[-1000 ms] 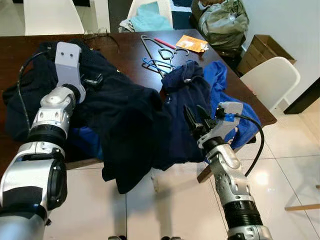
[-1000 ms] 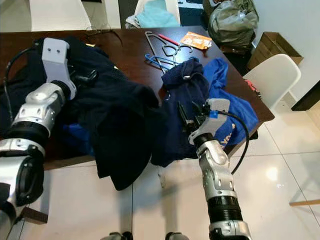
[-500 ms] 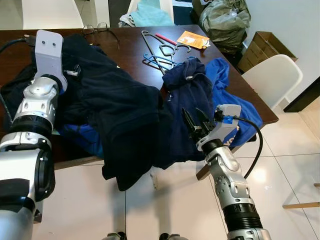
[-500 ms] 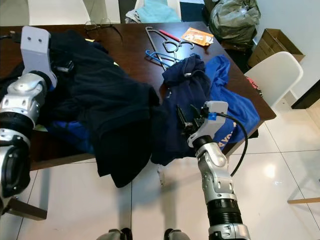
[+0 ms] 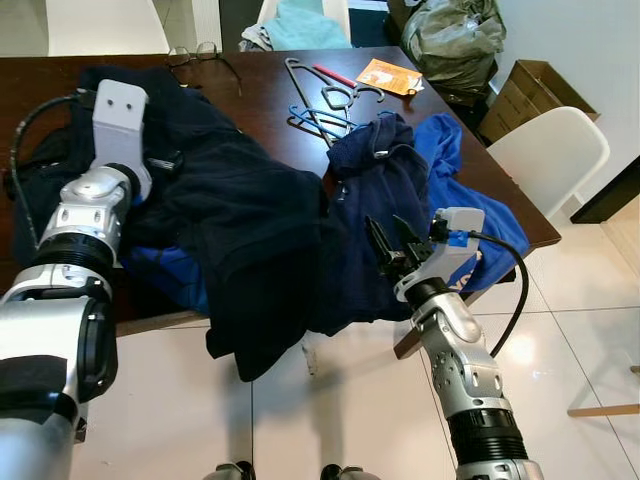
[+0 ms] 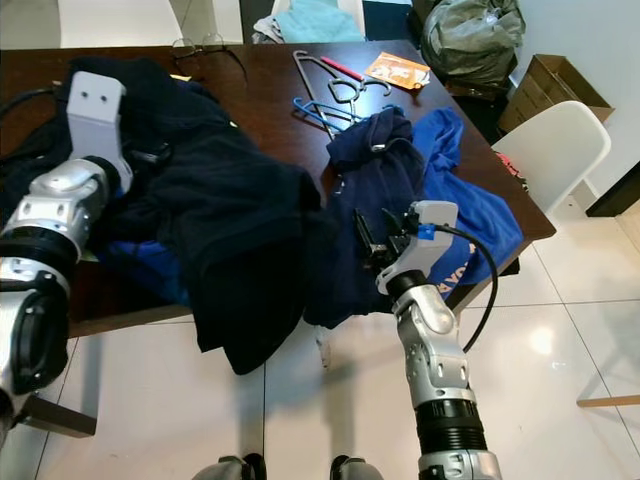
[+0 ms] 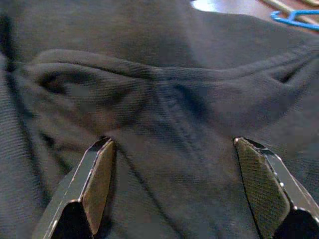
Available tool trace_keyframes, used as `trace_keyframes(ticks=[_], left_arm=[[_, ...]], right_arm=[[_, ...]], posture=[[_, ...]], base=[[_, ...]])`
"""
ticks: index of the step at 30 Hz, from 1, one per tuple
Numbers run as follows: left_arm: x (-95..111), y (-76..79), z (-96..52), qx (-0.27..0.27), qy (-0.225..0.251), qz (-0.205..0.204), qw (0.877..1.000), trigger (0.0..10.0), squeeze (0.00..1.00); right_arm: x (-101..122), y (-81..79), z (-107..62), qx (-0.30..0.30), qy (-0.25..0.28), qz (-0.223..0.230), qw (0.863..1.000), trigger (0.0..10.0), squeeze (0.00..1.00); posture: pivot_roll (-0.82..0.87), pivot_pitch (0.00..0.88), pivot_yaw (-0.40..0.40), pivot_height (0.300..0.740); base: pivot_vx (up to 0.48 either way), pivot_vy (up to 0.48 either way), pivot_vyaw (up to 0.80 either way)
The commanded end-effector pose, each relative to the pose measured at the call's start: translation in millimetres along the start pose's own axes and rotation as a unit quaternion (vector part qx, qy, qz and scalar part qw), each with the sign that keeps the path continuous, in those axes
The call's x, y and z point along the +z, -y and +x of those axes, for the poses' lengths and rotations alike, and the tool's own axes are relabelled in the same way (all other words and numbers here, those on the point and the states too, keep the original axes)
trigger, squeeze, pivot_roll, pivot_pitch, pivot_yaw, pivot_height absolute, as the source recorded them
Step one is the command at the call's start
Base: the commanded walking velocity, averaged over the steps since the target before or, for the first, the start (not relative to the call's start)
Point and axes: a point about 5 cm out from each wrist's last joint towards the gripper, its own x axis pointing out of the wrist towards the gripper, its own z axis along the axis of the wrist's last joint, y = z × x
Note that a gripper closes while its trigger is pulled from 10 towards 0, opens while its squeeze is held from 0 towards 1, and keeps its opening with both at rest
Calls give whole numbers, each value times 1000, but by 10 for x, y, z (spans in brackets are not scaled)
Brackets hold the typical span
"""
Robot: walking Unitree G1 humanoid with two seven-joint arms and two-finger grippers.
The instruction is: Hang hanger
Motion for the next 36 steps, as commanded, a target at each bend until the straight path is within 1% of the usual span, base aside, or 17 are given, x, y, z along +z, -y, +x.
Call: trace_keyframes(ticks=[1, 3, 9, 10, 11, 12, 20, 26, 28, 33, 34, 36], left_arm=[[-74, 147, 26, -32, -19, -6, 999, 10000, 0], [-96, 179, 29, -44, -28, -6, 999, 10000, 0], [-104, 184, 30, -45, -32, -7, 998, 10000, 0], [-103, 172, 29, -42, -33, -9, 999, 4902, 0], [-103, 172, 29, -42, -33, -9, 999, 4902, 0], [-115, 150, 25, -36, -39, -13, 999, 0, 0], [-142, 115, 15, -28, -50, -15, 998, 0, 0], [-133, 129, 17, -42, -50, -12, 998, 0, 0], [-63, 116, 28, -33, -38, -3, 999, 0, 0], [-37, 108, 31, -28, -33, 1, 999, 0, 0], [110, 98, 45, -10, 5, 21, 1000, 0, 0], [110, 98, 45, -10, 5, 21, 1000, 0, 0]], right_arm=[[-28, 32, -45, -8, -8, 2, 1000, 10000, 0], [-23, 32, -44, -8, -7, 2, 1000, 10000, 0], [-22, 33, -43, -9, -7, 2, 1000, 10000, 0], [-21, 34, -42, -9, -8, 1, 1000, 10000, 0], [-21, 34, -42, -9, -8, 1, 1000, 10000, 0], [-22, 36, -41, -9, -8, 1, 1000, 10000, 0], [-21, 36, -32, -9, -8, 2, 1000, 10000, 0], [-13, 31, -5, -8, -5, 2, 1000, 10000, 0], [8, 38, 10, -9, -1, 1, 1000, 10000, 0], [14, 40, 14, -10, 0, 0, 1000, 10000, 0], [21, 46, 21, -11, 2, 0, 1000, 10000, 0], [21, 46, 21, -11, 2, 0, 1000, 10000, 0]], posture=[[-54, 257, -84, 740], [-55, 257, -83, 740], [-55, 257, -82, 740], [-55, 257, -83, 740], [-55, 257, -83, 740], [-53, 255, -82, 740], [-52, 252, -83, 740], [-51, 240, -79, 740], [-49, 230, -73, 740], [-49, 230, -73, 740], [-46, 217, -68, 740], [-46, 217, -68, 740]], base=[[0, 0, 0], [0, 0, 0], [0, 0, 0], [0, 0, 0], [0, 0, 0], [0, 0, 0], [0, 0, 0], [0, 0, 0], [0, 0, 0], [0, 0, 0], [0, 0, 0], [0, 0, 0]])
